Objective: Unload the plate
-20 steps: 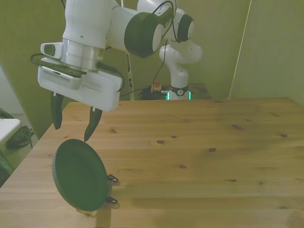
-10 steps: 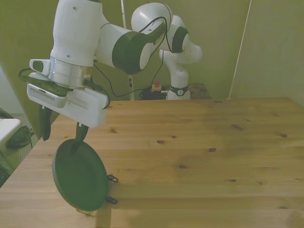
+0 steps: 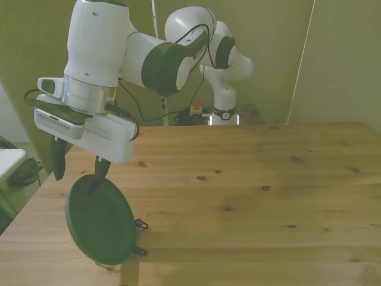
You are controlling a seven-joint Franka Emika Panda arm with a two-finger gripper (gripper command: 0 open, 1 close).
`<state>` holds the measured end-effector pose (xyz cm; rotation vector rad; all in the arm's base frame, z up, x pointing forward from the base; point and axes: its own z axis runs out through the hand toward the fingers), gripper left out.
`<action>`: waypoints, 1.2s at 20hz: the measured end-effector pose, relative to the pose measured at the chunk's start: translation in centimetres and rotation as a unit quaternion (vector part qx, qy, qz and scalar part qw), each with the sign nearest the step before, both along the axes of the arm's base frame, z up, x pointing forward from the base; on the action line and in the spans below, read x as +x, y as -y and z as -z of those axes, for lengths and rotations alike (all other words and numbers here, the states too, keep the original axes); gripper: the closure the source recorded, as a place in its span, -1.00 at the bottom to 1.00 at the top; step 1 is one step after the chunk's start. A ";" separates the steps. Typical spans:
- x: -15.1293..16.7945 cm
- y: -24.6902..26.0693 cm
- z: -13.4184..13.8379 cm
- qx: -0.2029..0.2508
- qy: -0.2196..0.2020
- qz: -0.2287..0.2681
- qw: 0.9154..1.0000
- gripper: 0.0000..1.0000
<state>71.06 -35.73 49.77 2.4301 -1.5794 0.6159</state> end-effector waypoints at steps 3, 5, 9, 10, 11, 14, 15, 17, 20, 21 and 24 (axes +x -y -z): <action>0.1 -0.1 0.2 0.001 -0.001 -0.001 1.000 1.00; 0.1 -0.1 0.3 0.002 -0.001 -0.001 1.000 1.00; 0.2 -0.1 0.5 0.002 -0.002 -0.001 1.000 1.00; 0.2 -0.1 0.5 0.002 -0.002 -0.001 1.000 1.00; 0.2 -0.1 0.5 0.002 -0.002 -0.001 1.000 1.00; 0.2 -0.1 0.5 0.002 -0.002 -0.002 1.000 1.00; 0.2 -0.1 0.5 0.002 -0.002 -0.002 1.000 1.00; 0.2 -0.2 0.5 0.003 -0.002 -0.002 1.000 1.00; 0.2 -0.2 0.5 0.002 -0.002 -0.002 1.000 1.00; 0.2 -0.2 0.5 0.002 -0.002 -0.002 1.000 1.00; 0.3 -0.3 0.3 0.002 0.000 -0.003 1.000 1.00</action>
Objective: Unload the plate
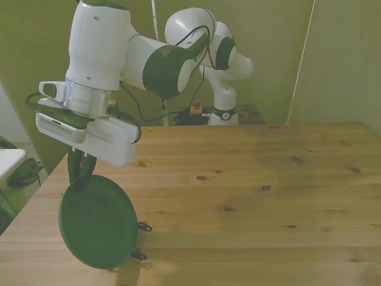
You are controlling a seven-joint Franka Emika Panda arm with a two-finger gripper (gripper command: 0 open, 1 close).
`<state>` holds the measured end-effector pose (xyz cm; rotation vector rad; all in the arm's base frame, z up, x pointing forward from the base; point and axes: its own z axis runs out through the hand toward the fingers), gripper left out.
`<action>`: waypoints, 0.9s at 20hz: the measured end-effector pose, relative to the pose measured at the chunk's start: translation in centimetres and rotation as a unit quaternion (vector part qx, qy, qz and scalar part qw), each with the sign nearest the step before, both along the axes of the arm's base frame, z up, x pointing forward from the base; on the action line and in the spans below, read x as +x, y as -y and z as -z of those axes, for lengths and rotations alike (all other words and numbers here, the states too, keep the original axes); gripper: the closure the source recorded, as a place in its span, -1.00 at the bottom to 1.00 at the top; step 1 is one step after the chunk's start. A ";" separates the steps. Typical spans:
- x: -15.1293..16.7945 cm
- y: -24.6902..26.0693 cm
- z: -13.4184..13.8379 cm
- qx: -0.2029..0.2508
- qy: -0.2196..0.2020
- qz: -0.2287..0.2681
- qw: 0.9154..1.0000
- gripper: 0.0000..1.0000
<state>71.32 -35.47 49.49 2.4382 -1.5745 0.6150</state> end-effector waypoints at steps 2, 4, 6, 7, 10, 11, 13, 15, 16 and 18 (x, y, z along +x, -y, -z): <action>0.1 -0.3 -0.5 -0.002 0.005 -0.003 1.000 1.00; 0.4 -1.0 -1.3 -0.002 0.011 -0.008 1.000 1.00; 0.6 -1.9 -2.7 -0.001 0.017 -0.013 1.000 1.00; 0.6 -2.4 -3.5 0.000 0.021 -0.016 1.000 1.00; 0.6 -5.0 -6.8 0.022 0.034 -0.031 0.999 1.00; 0.4 -6.3 -8.0 0.043 0.039 -0.038 0.998 1.00; -0.2 -9.1 -10.8 0.094 0.046 -0.058 0.993 1.00; -1.1 -11.6 -13.3 0.140 0.052 -0.076 0.986 1.00; -1.4 -12.6 -14.2 0.162 0.053 -0.084 0.982 1.00; -1.8 -14.2 -15.0 0.206 0.053 -0.097 0.972 1.00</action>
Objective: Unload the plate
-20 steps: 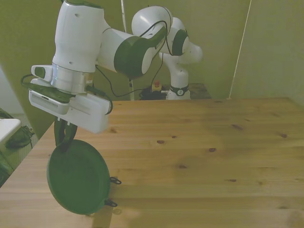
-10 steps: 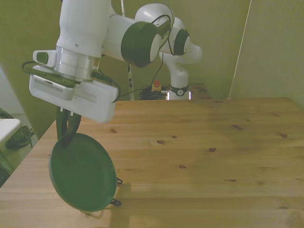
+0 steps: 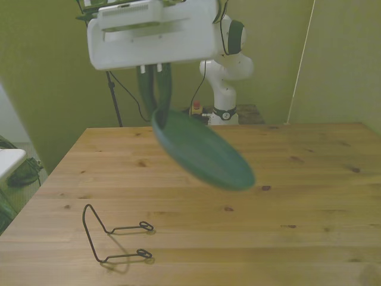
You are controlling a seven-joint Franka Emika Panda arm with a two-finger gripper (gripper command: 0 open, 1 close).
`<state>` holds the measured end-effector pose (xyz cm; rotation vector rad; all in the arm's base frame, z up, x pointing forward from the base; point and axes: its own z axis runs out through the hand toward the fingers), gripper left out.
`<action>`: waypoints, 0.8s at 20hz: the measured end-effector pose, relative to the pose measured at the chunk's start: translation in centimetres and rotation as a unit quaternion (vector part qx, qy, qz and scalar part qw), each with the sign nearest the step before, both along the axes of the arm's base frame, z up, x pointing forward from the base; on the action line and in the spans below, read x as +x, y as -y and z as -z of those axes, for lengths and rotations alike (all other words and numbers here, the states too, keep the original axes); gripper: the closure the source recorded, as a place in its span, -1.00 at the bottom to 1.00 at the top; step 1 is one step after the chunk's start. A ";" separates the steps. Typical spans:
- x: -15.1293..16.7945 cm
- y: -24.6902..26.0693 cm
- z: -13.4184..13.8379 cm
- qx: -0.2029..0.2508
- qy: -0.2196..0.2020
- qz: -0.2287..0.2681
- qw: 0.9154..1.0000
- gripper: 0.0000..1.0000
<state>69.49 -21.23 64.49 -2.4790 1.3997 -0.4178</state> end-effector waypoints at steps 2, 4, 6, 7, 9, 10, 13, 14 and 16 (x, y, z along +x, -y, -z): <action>0.3 -0.9 0.7 0.038 -0.006 -0.005 0.999 1.00; 1.0 -1.3 2.9 0.070 -0.021 -0.007 0.997 1.00; 2.0 -1.5 6.6 0.101 -0.047 -0.006 0.994 1.00; 2.6 -1.4 8.8 0.110 -0.058 -0.004 0.992 1.00; 3.5 -1.4 12.9 0.118 -0.069 -0.004 0.991 1.00; 3.8 -1.4 14.8 0.118 -0.072 -0.007 0.990 1.00; 4.0 -1.5 20.2 0.116 -0.082 -0.020 0.990 1.00; 3.8 -1.4 21.9 0.115 -0.086 -0.022 0.989 1.00; 3.1 -1.2 24.7 0.114 -0.097 -0.025 0.988 1.00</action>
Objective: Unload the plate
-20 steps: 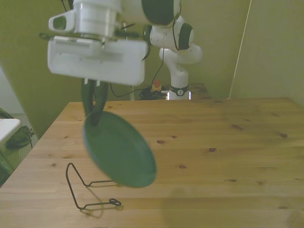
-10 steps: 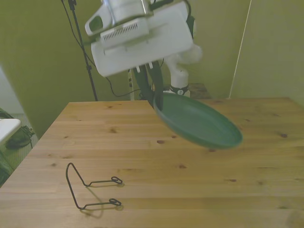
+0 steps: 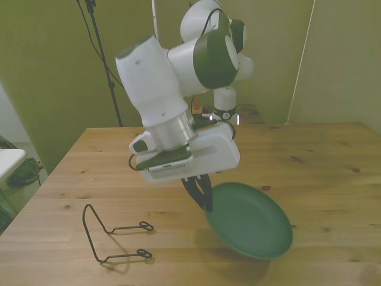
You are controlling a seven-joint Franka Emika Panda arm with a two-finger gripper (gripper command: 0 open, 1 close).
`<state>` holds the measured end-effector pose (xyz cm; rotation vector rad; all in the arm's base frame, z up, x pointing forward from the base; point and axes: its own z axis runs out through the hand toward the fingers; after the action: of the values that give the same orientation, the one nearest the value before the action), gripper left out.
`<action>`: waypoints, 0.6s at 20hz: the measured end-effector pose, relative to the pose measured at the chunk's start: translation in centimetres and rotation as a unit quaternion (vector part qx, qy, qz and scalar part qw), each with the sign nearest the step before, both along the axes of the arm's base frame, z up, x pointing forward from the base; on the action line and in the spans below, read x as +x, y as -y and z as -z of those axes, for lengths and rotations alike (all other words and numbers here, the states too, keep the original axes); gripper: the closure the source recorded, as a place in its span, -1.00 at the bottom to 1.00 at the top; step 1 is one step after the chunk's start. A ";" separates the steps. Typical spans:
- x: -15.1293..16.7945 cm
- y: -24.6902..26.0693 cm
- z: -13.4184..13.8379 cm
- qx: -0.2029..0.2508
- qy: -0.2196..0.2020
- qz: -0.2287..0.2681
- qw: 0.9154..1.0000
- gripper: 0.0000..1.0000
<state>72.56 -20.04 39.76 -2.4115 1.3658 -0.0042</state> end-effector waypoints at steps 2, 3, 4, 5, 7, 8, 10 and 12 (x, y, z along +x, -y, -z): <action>-1.1 0.1 2.4 0.001 -0.014 0.002 1.000 1.00; -1.7 0.1 3.2 0.000 -0.019 0.003 1.000 1.00; -2.3 0.3 3.6 -0.001 -0.022 0.002 1.000 1.00; -2.8 0.4 4.0 -0.004 -0.026 0.001 1.000 -1.00; -3.8 0.5 4.2 -0.009 -0.033 -0.002 0.999 -1.00; -4.1 0.5 4.3 -0.011 -0.034 -0.002 0.999 -1.00; -4.5 0.5 4.3 -0.016 -0.034 -0.002 0.999 -1.00; -4.7 0.7 4.2 -0.018 -0.035 -0.002 0.999 -1.00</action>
<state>67.82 -20.74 35.56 -2.4653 1.4032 0.0588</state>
